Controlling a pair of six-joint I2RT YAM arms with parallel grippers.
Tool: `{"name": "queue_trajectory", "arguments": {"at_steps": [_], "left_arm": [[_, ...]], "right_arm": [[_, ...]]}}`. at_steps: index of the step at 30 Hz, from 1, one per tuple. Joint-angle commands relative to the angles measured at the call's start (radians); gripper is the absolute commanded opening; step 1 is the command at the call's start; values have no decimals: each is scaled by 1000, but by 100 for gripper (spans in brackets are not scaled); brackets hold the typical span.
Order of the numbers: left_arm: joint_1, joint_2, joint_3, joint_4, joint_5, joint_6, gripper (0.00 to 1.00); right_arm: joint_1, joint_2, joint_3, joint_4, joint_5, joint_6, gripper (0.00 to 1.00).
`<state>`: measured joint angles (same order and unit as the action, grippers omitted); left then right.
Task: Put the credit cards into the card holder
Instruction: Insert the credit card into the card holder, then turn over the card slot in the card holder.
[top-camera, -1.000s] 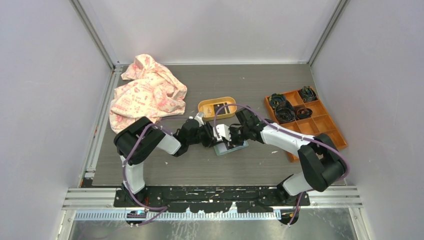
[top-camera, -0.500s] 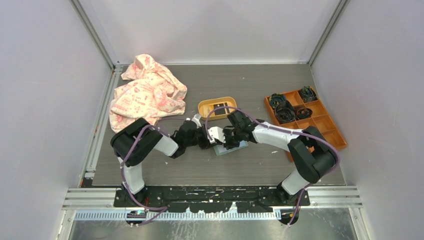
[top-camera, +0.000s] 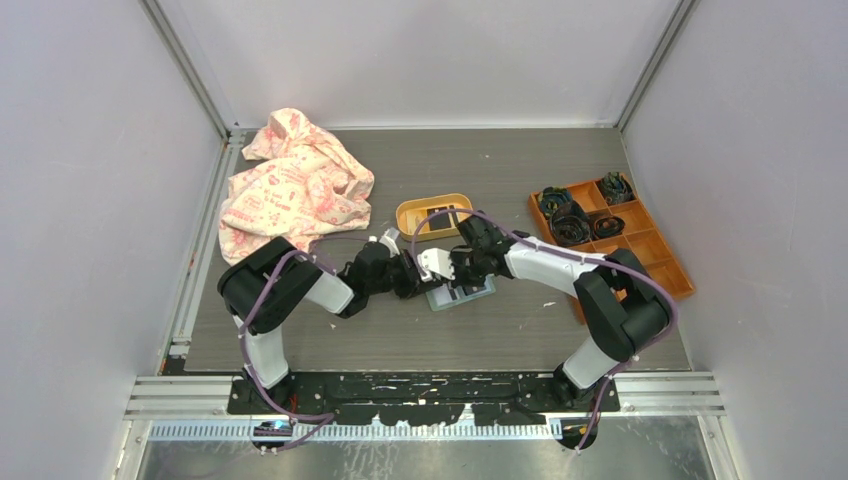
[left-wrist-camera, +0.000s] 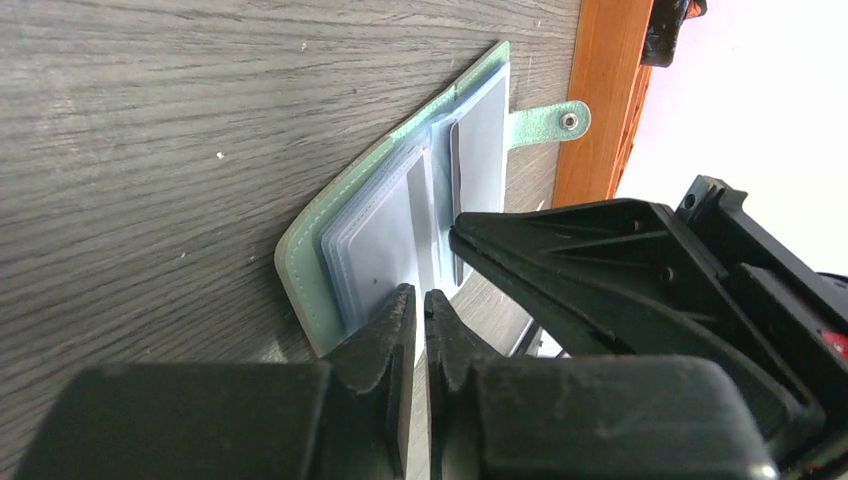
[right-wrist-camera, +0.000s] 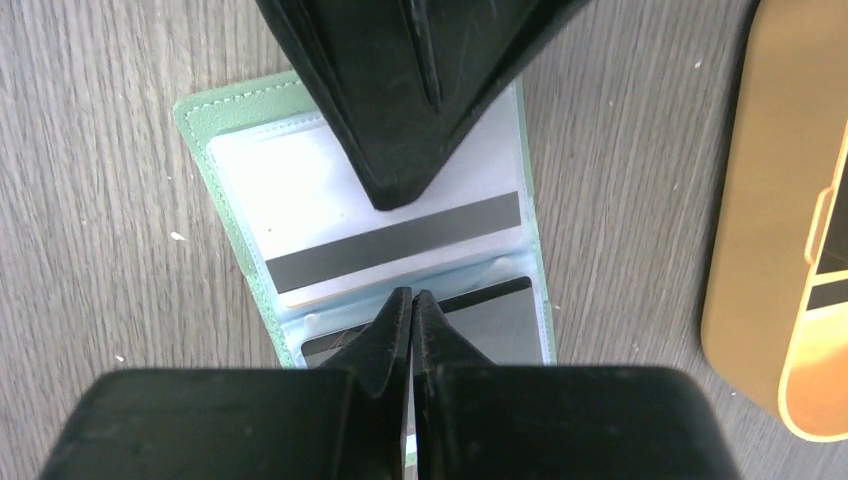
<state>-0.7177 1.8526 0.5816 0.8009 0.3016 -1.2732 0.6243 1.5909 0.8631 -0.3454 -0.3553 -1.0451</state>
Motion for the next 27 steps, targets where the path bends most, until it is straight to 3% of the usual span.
{"name": "queue_trajectory", "arguments": {"at_steps": [1, 5, 8, 13, 17, 23, 24, 27], "left_arm": [[12, 19, -25, -11, -23, 37, 10], [12, 11, -19, -4, -11, 44, 10], [12, -19, -7, -12, -4, 70, 12], [12, -178, 9, -131, -29, 185, 18], [11, -358, 22, -294, -86, 332, 22], [15, -639, -1, -434, -192, 571, 26], [16, -682, -12, -445, -208, 610, 28], [20, -806, -76, -470, -289, 668, 51]], "right_arm": [[-46, -6, 45, -53, 7, -39, 6], [-76, -18, 55, -74, -34, -30, 8], [-107, -52, 66, -91, -127, 13, 14], [-179, -132, 101, -117, -271, 163, 24], [-270, -181, 111, -113, -407, 360, 33], [-358, -138, 177, -163, -487, 737, 35], [-362, -119, 189, -189, -502, 769, 35], [-378, -43, 207, -232, -554, 848, 39]]}}
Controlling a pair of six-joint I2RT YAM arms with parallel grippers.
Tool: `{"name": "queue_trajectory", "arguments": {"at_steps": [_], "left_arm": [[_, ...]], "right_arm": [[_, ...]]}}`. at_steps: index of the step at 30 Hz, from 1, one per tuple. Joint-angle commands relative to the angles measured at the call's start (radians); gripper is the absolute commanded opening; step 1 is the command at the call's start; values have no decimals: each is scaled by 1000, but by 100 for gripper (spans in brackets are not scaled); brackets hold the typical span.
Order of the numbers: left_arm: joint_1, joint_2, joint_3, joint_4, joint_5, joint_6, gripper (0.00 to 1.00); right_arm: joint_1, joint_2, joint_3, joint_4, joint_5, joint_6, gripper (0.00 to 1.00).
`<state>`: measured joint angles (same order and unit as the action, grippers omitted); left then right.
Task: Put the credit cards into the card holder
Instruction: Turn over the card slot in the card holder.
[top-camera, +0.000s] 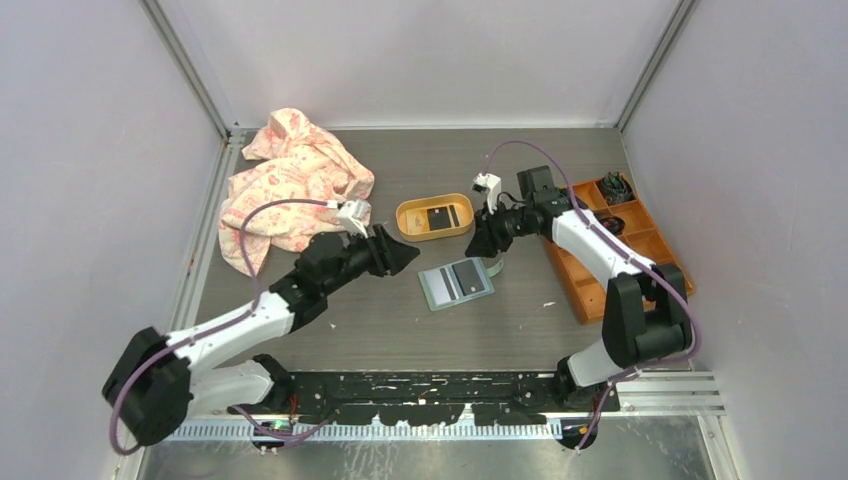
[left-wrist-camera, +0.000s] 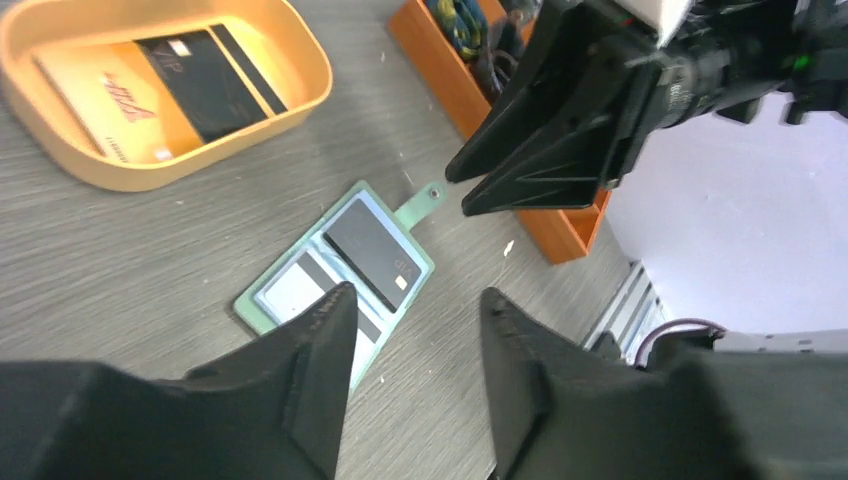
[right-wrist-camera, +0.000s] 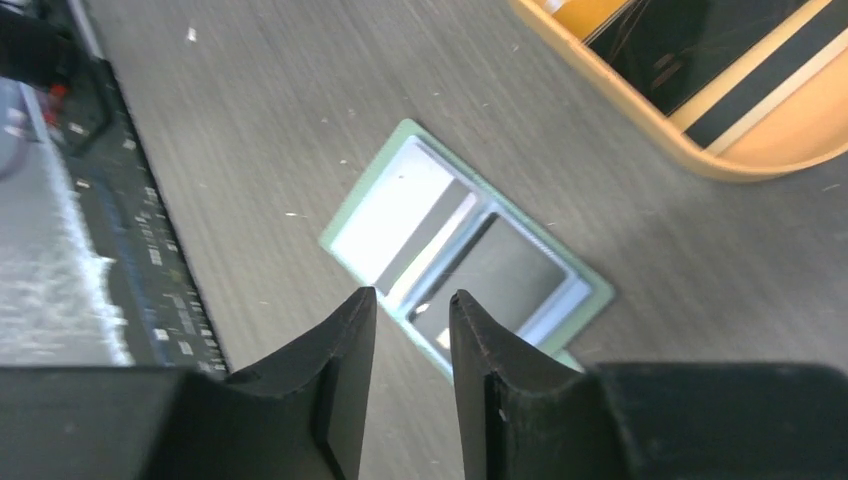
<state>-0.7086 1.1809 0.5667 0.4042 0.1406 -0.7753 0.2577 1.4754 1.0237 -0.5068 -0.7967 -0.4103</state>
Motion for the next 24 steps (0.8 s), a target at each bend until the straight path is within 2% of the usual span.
{"name": "queue_trajectory", "arguments": {"at_steps": [1, 7, 15, 24], "left_arm": [[12, -179, -88, -76, -176, 171, 57], [20, -429, -252, -52, -212, 134, 81], [20, -596, -416, -45, -184, 4, 81], [19, -556, -458, -3, -146, -68, 79]], "right_arm": [[-17, 93, 48, -71, -112, 234, 41], [-36, 261, 121, -168, -38, 268, 42], [-40, 336, 159, -196, 103, 266, 44], [-40, 408, 176, -212, 99, 271, 46]]}}
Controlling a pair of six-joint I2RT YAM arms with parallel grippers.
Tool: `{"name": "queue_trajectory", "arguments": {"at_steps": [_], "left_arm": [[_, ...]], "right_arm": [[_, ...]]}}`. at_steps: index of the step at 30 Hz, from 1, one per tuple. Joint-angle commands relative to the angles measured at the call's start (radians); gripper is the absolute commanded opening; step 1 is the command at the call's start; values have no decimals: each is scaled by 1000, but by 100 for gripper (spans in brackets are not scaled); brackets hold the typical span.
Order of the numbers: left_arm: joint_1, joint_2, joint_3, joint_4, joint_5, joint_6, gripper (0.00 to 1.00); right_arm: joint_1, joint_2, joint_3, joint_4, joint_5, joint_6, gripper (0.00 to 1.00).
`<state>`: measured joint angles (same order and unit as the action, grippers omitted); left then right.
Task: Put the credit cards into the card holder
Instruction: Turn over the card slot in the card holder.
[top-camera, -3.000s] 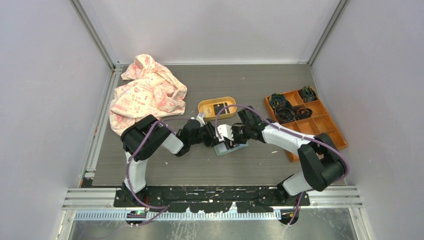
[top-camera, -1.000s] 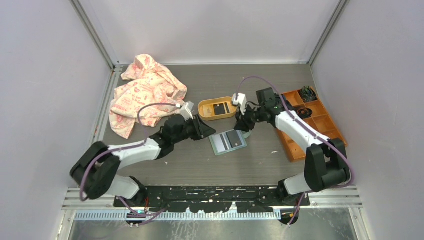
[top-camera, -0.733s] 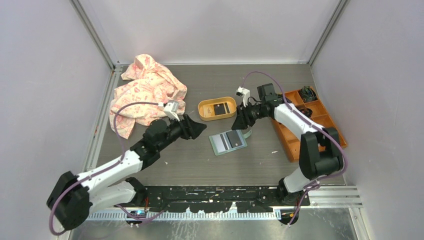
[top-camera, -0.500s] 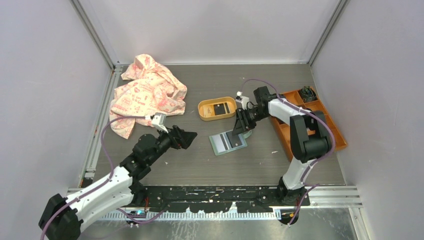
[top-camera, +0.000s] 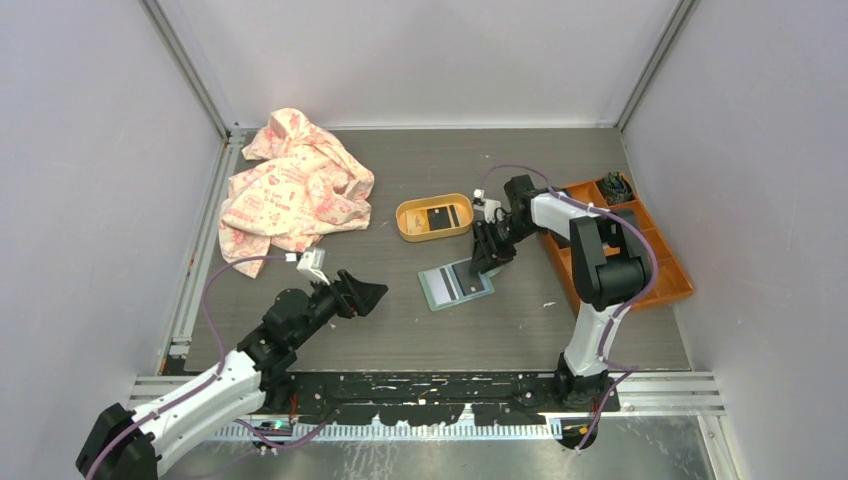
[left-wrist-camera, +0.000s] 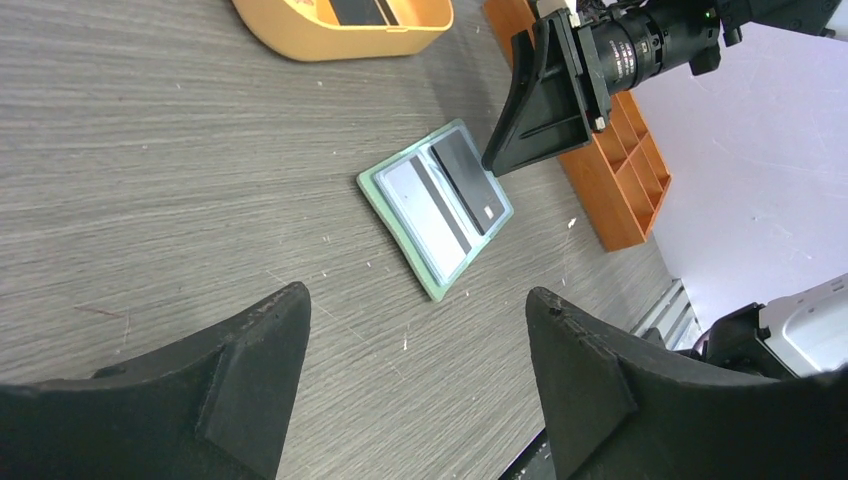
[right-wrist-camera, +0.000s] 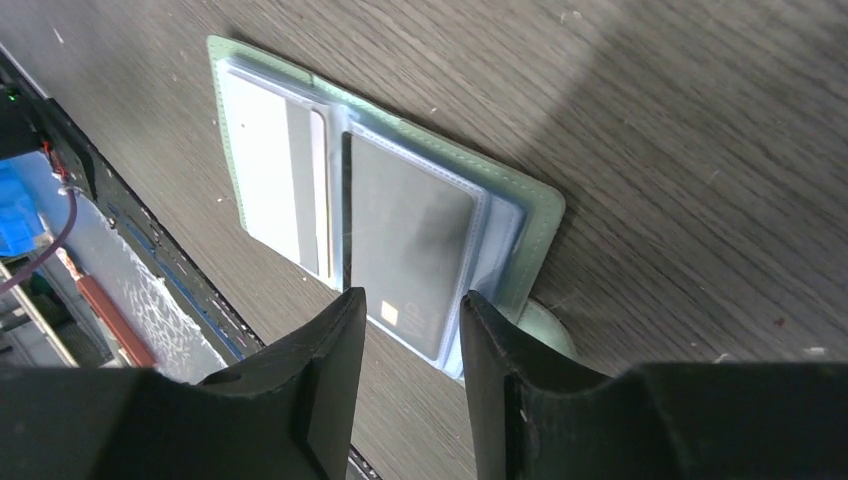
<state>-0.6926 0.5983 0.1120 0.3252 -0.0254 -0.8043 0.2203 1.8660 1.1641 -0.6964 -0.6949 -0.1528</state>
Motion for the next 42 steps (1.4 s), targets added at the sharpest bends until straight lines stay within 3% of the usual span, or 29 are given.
{"name": "queue_trajectory", "arguments": {"at_steps": [1, 9, 18, 31, 42], "left_arm": [[3, 42, -4, 87, 21, -44, 78], [4, 176, 2, 194, 86, -83, 73], [3, 267, 20, 247, 126, -95, 71], [3, 369, 45, 319, 169, -118, 71], [-3, 666, 170, 494, 266, -154, 64]], "right_arm": [[-4, 26, 38, -27, -8, 12, 46], [-3, 87, 68, -70, -48, 0, 45], [-17, 58, 74, -86, -260, -4, 41], [-23, 80, 63, -53, -442, 59, 40], [-17, 112, 34, 8, -522, 126, 40]]}}
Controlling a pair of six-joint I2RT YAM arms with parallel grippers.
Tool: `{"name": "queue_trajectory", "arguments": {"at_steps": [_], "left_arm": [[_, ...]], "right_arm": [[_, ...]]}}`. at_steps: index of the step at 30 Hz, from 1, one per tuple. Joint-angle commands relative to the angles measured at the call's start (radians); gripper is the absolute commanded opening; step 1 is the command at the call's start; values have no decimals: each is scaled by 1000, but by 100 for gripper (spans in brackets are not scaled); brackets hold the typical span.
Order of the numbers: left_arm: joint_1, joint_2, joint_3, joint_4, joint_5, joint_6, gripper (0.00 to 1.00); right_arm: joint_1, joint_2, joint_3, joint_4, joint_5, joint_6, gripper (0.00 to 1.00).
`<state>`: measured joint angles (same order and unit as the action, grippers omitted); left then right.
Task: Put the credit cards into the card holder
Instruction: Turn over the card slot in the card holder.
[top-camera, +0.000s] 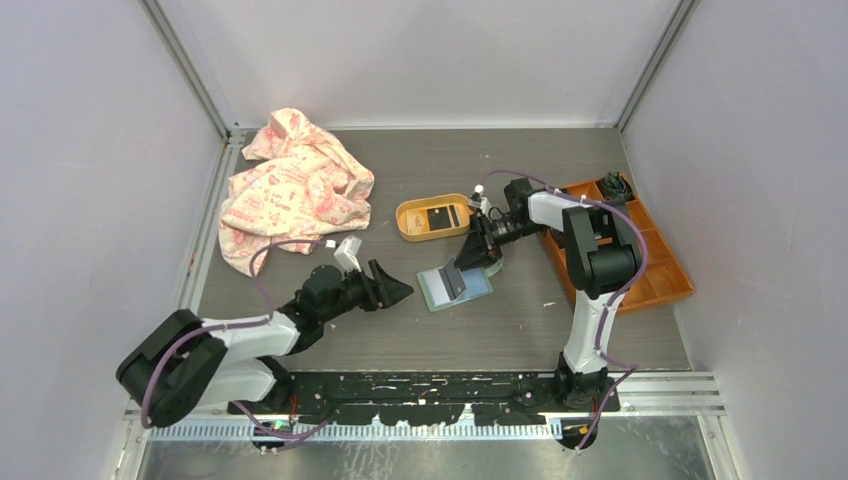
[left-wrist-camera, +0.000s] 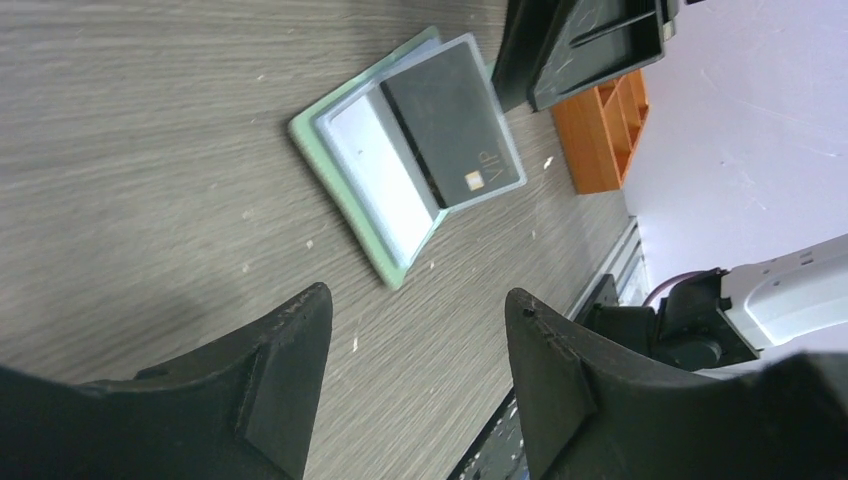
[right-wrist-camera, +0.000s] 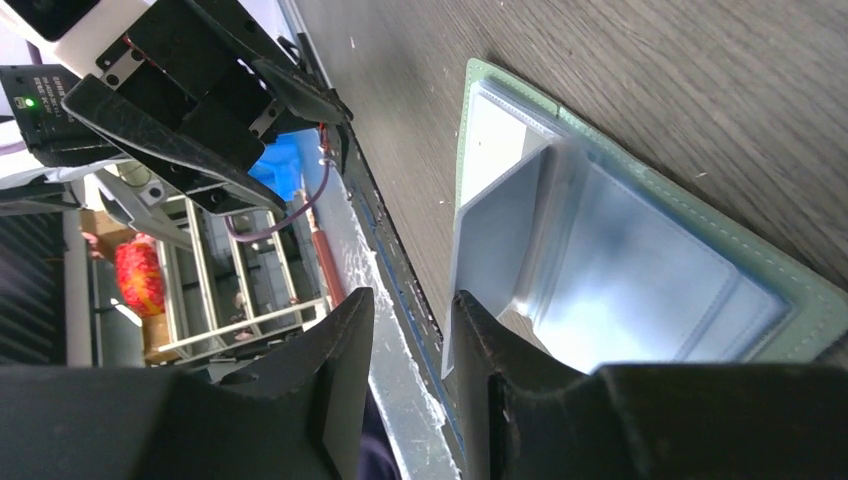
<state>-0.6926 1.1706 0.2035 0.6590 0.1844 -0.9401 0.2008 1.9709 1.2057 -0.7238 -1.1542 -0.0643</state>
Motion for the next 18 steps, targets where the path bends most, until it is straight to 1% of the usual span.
{"name": "queue_trajectory", "arguments": {"at_steps": [1, 5, 8, 11, 15, 18], "left_arm": [[-3, 134, 94, 187, 68, -27, 65], [-5, 317, 146, 331, 113, -77, 63], [-5, 402, 153, 442, 115, -115, 62], [-5, 429, 158, 440, 107, -124, 61], [-5, 416, 153, 400, 91, -119, 61], [-5, 394, 145, 363, 80, -109, 61]], "right_arm": [[5, 10, -10, 42, -66, 45, 40], [28, 20, -19, 69, -83, 63, 40], [49, 27, -23, 88, -93, 89, 40], [73, 40, -20, 93, -107, 95, 41], [111, 61, -6, 84, -103, 88, 40], [119, 72, 30, 1, -83, 12, 39]]}}
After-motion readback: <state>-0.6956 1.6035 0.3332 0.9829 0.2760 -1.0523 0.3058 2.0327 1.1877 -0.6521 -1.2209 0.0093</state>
